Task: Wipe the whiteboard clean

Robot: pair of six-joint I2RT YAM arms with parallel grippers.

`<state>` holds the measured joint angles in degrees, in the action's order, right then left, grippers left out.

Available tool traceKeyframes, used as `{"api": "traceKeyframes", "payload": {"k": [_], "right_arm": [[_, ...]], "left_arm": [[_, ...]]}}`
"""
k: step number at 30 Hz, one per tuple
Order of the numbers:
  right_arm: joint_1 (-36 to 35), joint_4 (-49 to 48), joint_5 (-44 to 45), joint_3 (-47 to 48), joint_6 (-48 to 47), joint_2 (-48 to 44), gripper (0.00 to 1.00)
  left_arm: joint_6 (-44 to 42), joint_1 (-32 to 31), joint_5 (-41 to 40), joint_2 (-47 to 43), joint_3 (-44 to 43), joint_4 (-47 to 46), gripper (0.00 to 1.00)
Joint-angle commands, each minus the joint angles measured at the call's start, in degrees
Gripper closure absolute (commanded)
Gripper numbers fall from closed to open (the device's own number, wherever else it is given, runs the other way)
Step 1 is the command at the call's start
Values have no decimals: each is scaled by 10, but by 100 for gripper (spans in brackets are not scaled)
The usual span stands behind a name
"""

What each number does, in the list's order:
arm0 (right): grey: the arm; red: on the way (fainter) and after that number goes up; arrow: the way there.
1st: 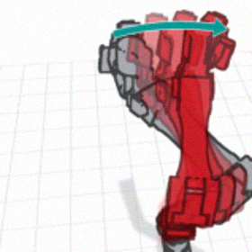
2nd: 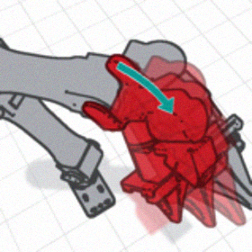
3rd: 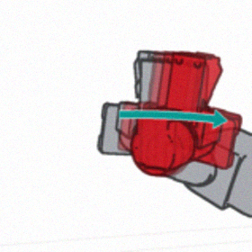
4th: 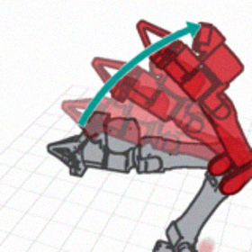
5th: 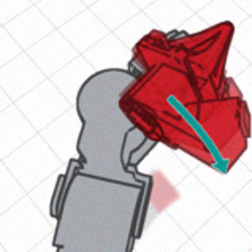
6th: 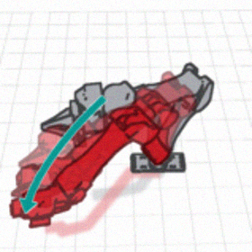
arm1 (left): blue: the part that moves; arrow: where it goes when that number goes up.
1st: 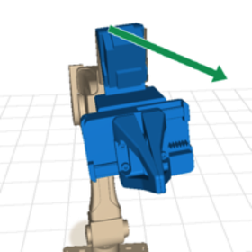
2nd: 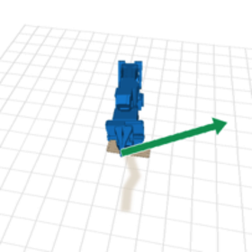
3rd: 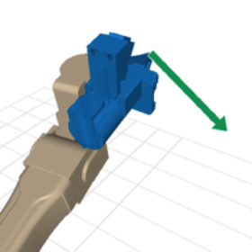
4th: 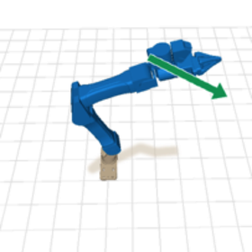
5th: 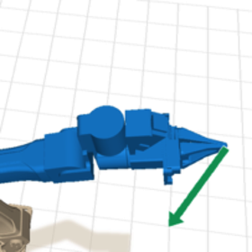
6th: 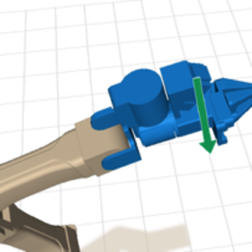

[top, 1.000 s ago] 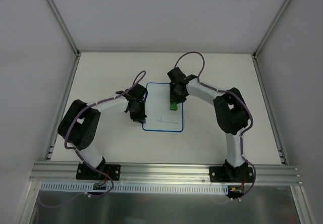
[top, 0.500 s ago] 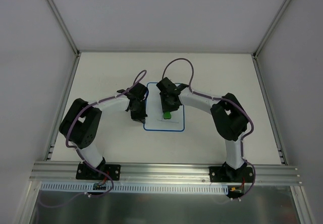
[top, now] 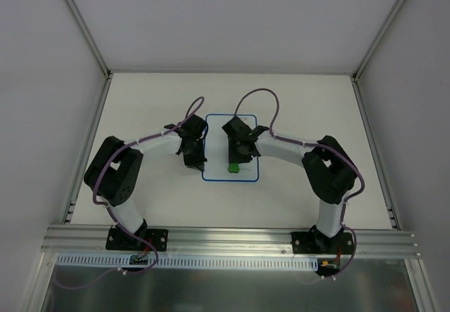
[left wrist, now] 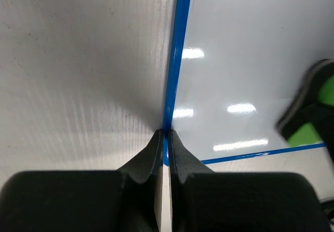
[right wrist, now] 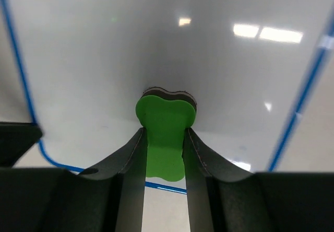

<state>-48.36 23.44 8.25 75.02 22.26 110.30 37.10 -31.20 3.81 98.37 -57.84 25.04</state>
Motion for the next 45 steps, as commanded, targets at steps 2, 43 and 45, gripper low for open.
{"api": "traceKeyframes", "payload": {"k": [2, 43, 45], "right_arm": [[85, 71, 66, -132, 46, -79, 100], [148, 58, 56, -97, 50, -61, 100], [161, 50, 41, -99, 20, -106, 100]], "left_arm": [[17, -4, -35, 26, 9, -13, 100], [34, -4, -11, 10, 27, -47, 100], [32, -4, -11, 7, 26, -46, 100]]}}
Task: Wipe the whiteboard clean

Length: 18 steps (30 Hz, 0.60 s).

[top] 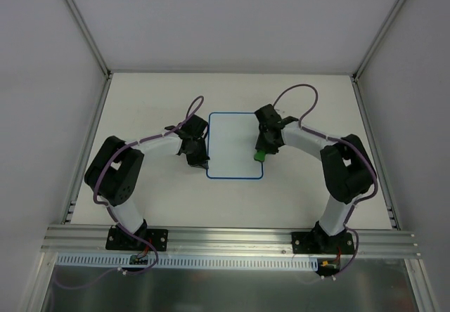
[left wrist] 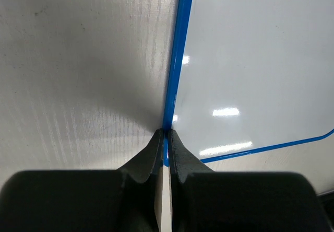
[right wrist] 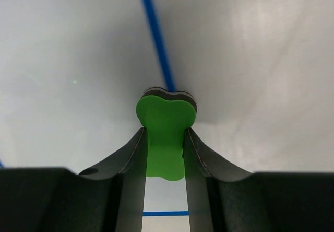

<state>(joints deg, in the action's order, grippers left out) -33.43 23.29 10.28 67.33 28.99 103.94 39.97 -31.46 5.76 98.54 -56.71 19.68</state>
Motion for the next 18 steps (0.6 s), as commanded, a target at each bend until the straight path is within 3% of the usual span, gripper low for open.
{"api": "traceKeyframes", "payload": {"k": [1, 4, 7, 11, 18], "right_arm": [[13, 52, 22, -21, -77, -60, 100], [37, 54, 37, -20, -121, -125, 100], [108, 55, 33, -33, -160, -143, 100], [218, 53, -33, -37, -206, -113, 98], [267, 40, -61, -19, -218, -31, 89]], "left_arm": [[2, -2, -30, 2, 13, 7, 100], [1, -2, -31, -10, 11, 8, 100], [0, -2, -30, -19, 8, 8, 100], [-1, -2, -31, -23, 6, 8, 100], [-5, -2, -31, -22, 1, 8, 100]]}}
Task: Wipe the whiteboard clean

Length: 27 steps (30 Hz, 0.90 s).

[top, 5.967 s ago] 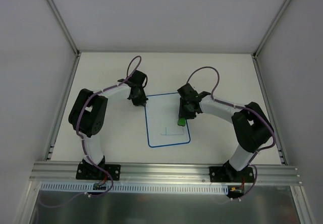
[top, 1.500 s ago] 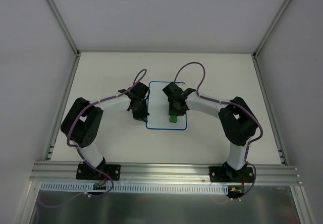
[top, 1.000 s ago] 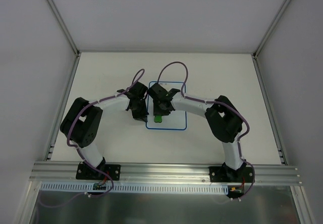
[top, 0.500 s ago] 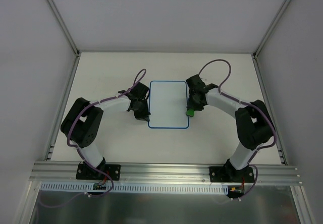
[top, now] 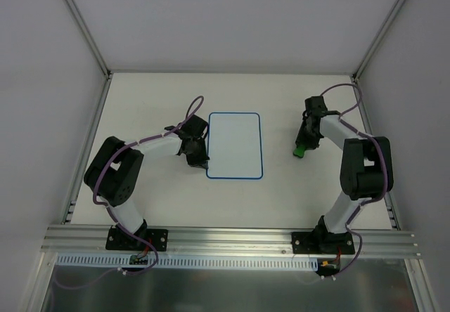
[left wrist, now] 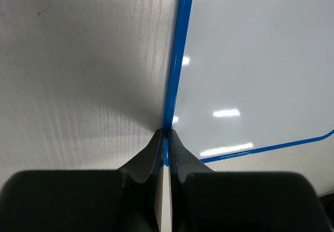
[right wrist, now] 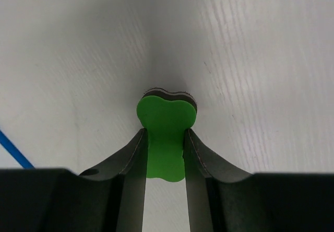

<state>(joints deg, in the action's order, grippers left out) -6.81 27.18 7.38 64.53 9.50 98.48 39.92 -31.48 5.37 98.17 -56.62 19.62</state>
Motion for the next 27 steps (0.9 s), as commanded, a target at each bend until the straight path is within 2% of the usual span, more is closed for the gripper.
{"api": "traceKeyframes", "payload": {"k": [1, 2, 5, 6, 7, 8, 10, 11, 13, 14, 15, 18, 23, 27], "right_arm": [[4, 1, -35, 11, -20, 30, 87], [7, 2, -37, 13, -19, 36, 84], [10, 1, -31, 14, -19, 41, 67], [10, 1, -26, 12, -21, 37, 49], [9, 2, -24, 8, -24, 23, 41], [10, 2, -20, 6, -26, 13, 28], [10, 2, -14, 2, -32, -22, 18], [11, 4, -11, 0, -35, -36, 11], [12, 7, -3, -4, -41, -69, 5], [14, 14, -1, -4, -46, -104, 3], [15, 19, 3, -1, -57, -122, 1], [21, 44, 19, 16, -82, -201, 1], [29, 67, 53, 54, -140, -330, 1], [29, 69, 78, 84, -188, -433, 1]], "left_arm": [[-6, -2, -28, -18, -2, 9, 100], [-8, -2, -27, -18, -2, 9, 100], [-12, -1, -32, -25, -5, 9, 100], [-13, -2, -33, -32, -7, 9, 95], [-15, -2, -34, -35, -9, 9, 81], [-19, -2, -38, -40, -10, 10, 75], [-23, -2, -43, -59, -17, 13, 63], [-27, -2, -47, -66, -22, 14, 51], [-33, -1, -48, -87, -40, 22, 39], [-40, 1, -50, -94, -48, 27, 28], [-46, 1, -50, -111, -58, 33, 22], [-78, 6, -82, -153, -101, 62, 1], [-156, 34, -126, -233, -166, 99, 1], [-224, 42, -204, -331, -203, 116, 1]]}}
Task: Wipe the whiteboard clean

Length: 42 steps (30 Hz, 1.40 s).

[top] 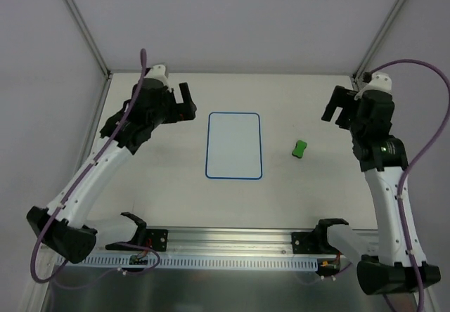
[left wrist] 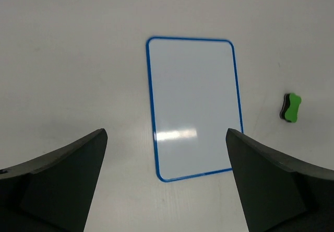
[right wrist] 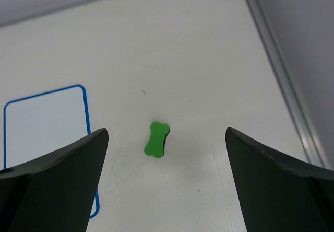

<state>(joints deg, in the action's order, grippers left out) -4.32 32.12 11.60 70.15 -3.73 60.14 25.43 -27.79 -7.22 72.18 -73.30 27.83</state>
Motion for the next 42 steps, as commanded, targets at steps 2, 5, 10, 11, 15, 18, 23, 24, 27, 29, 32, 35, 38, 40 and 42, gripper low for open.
{"api": "traceKeyframes", "payload": {"k": [2, 5, 10, 11, 15, 18, 23, 24, 27, 29, 32, 35, 38, 40, 42], "right_arm": [[4, 20, 39, 45, -80, -106, 1], [4, 19, 31, 63, -102, -171, 1], [3, 19, 8, 74, -131, -248, 1], [3, 19, 4, 73, -133, -261, 1], [3, 11, -5, 60, -143, -320, 1], [3, 1, -12, 47, -145, -350, 1], [3, -17, -22, 18, -142, -376, 1], [3, -23, -24, 15, -143, -379, 1], [3, -30, -27, 4, -142, -384, 1], [3, -34, -27, -1, -141, -386, 1], [3, -43, -27, -4, -141, -387, 1], [3, -44, -32, -3, -141, -387, 1], [3, -46, -32, -6, -141, -387, 1], [3, -50, -34, -10, -143, -387, 1], [3, -56, -33, -13, -143, -386, 1]], "left_arm": [[-118, 5, -121, -106, -49, 35, 1], [-157, 5, -168, -177, -61, 38, 1], [-206, 5, -218, -289, -63, 39, 1], [-211, 5, -223, -304, -63, 39, 1], [-231, 5, -248, -379, -54, 41, 1], [-237, 5, -260, -420, -42, 42, 1], [-249, 5, -288, -461, -15, 42, 1], [-249, 5, -293, -468, -11, 42, 1], [-246, 5, -291, -483, 3, 43, 1], [-240, 5, -286, -486, 8, 44, 1], [-238, 5, -286, -484, 12, 44, 1], [-229, 5, -277, -477, 14, 44, 1], [-223, 5, -277, -470, 15, 43, 1], [-220, 5, -272, -464, 17, 44, 1], [-218, 5, -267, -458, 17, 43, 1]]}}
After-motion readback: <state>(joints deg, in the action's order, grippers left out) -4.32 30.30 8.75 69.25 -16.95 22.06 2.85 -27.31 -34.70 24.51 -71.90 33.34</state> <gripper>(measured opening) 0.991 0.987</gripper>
